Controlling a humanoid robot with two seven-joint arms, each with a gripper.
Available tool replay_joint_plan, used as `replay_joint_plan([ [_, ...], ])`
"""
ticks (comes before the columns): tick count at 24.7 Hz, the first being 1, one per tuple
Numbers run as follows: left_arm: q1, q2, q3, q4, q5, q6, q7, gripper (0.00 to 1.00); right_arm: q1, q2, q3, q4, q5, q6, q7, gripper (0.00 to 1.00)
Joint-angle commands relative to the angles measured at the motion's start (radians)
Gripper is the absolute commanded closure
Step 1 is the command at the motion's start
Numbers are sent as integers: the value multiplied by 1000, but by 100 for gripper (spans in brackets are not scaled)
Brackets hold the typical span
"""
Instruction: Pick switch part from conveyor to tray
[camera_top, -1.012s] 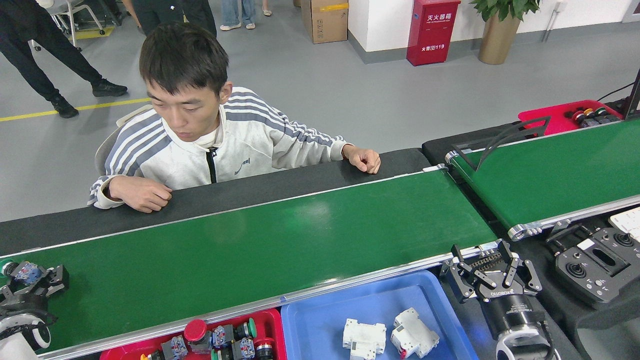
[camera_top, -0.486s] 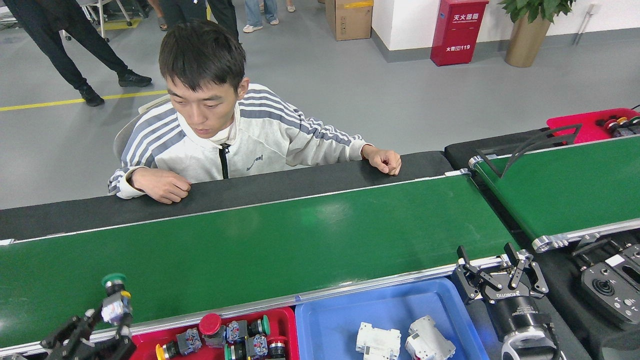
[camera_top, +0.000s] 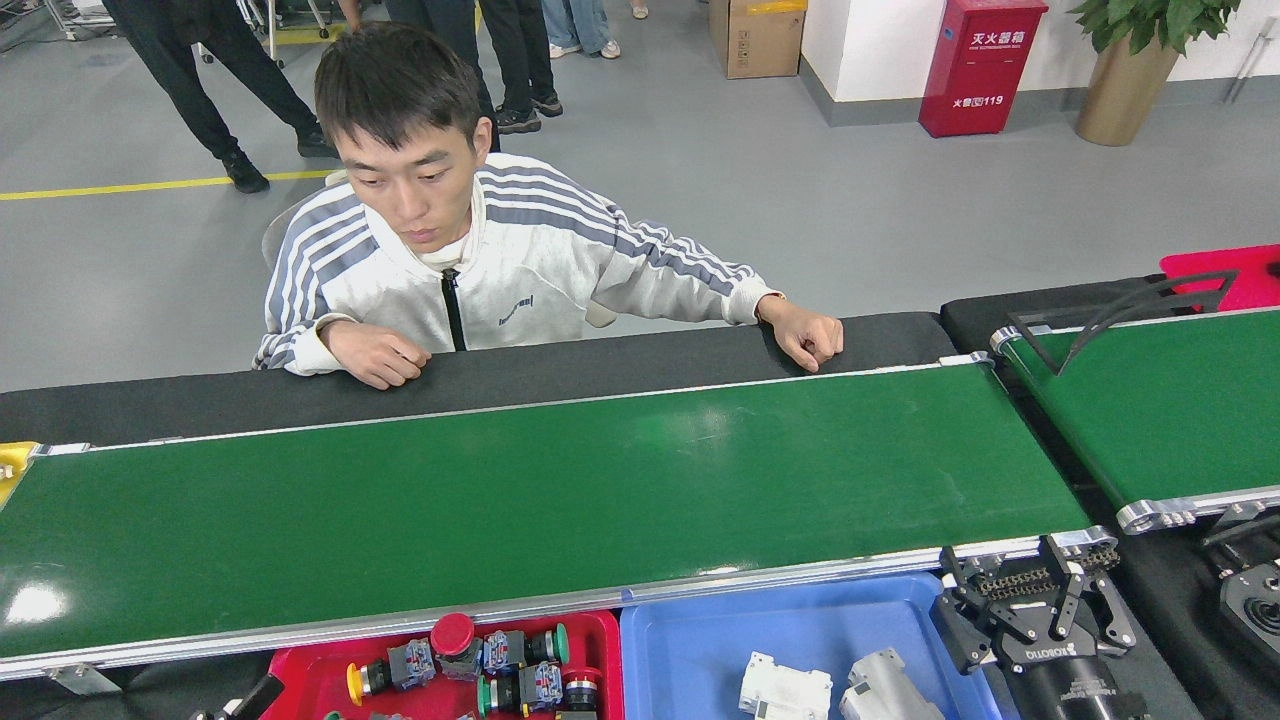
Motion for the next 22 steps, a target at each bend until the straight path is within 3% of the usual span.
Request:
replay_joint_plan([
  [1, -19, 4, 14, -7, -10, 170, -6, 0, -2, -5, -8, -19, -1, 6, -9, 0],
  [3, -40, 13, 15, 13, -32, 366, -15, 0, -2, -7, -8, -19, -1, 3, -11, 0],
  [5, -49, 29, 37, 36, -45, 441, -20, 0, -2, -1, -7, -20, -1, 3, -11, 0],
  [22, -144, 96, 67, 144, -41, 389, -25, 0, 85, 36, -8, -82, -1, 6, -9, 0],
])
